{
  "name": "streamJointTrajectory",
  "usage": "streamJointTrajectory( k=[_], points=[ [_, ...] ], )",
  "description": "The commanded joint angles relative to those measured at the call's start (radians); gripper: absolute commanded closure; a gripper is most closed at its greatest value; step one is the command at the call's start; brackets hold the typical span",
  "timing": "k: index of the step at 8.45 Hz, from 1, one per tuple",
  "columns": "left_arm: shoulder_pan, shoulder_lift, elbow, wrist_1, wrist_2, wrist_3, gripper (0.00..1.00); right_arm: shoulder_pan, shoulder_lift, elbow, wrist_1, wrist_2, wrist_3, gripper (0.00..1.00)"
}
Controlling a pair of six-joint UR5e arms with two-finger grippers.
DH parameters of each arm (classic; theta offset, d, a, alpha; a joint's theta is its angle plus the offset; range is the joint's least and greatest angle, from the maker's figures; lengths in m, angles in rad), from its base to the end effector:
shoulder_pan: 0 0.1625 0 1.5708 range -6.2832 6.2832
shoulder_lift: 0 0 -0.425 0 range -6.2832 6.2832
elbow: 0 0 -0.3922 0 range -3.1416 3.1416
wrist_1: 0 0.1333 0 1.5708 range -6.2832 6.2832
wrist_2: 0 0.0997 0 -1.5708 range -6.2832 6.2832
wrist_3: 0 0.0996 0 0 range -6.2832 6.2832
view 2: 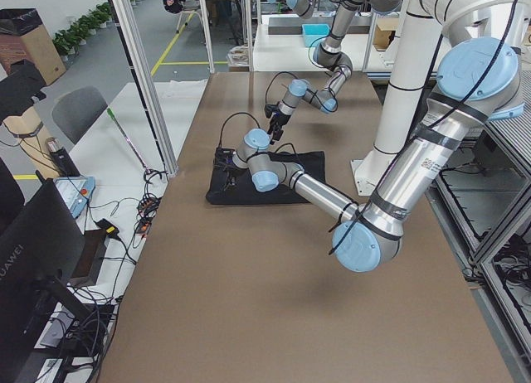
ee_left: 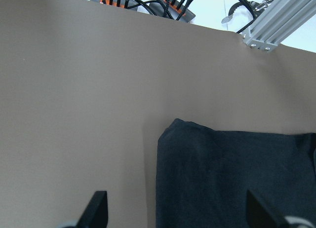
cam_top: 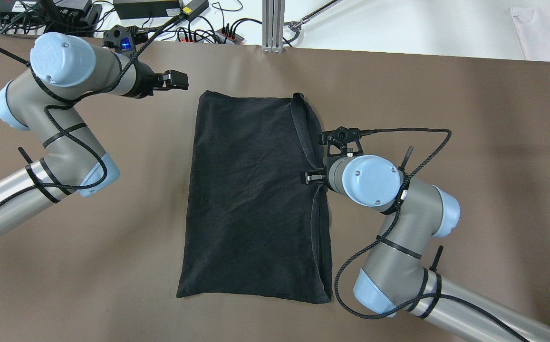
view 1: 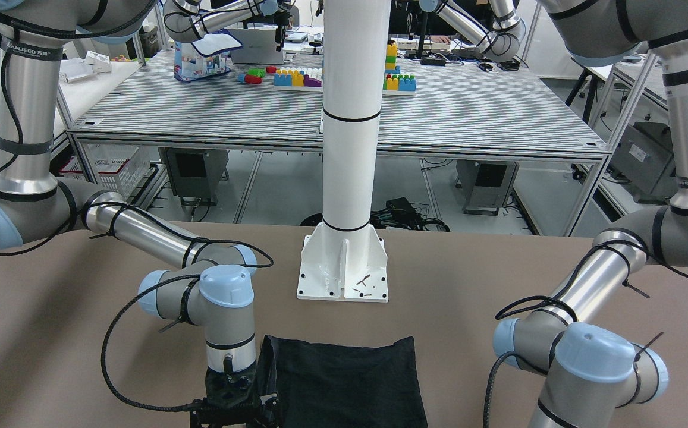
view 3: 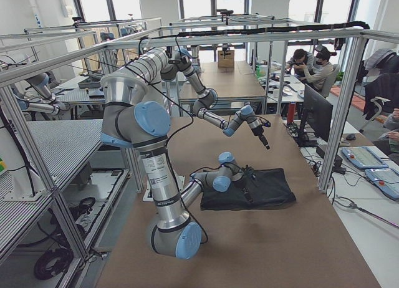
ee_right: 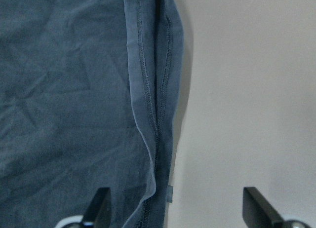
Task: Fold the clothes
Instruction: 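Release the side edge and raise the right gripper off the shirt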
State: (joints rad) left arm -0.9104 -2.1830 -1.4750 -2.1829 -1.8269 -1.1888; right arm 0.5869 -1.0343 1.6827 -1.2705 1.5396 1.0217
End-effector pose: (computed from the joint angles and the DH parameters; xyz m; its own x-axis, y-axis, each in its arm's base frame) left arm 0.3533 -0.6310 0.2678 0.4761 -0.0250 -0.8790 0.4807 0.8444 0.2363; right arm -0.4814 -0.4840 0.2679 0.7138 -0.1518 0.6837 -0.2369 0.8664 0.4396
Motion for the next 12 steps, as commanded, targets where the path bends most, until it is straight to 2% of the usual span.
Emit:
streamJointTrajectory(
  k=[1, 5, 8, 12],
  points=[
    [0.001, -0.008, 0.005, 0.002, 0.001, 0.000, 0.00, -0.001, 0.071, -0.151, 0.070, -0.016, 0.001, 0.06],
    [-0.001, -0.015, 0.016, 0.006, 0.001, 0.009, 0.00, 0.001, 0.097, -0.271, 0.141, -0.061, -0.012, 0.06],
    [-0.001, -0.040, 0.042, 0.005, 0.001, 0.008, 0.00, 0.023, 0.092, -0.290, 0.146, -0.088, -0.103, 0.06],
    [-0.002, -0.040, 0.039, 0.003, 0.001, 0.006, 0.00, 0.074, 0.057, -0.307, 0.146, -0.075, -0.150, 0.06]
  ],
)
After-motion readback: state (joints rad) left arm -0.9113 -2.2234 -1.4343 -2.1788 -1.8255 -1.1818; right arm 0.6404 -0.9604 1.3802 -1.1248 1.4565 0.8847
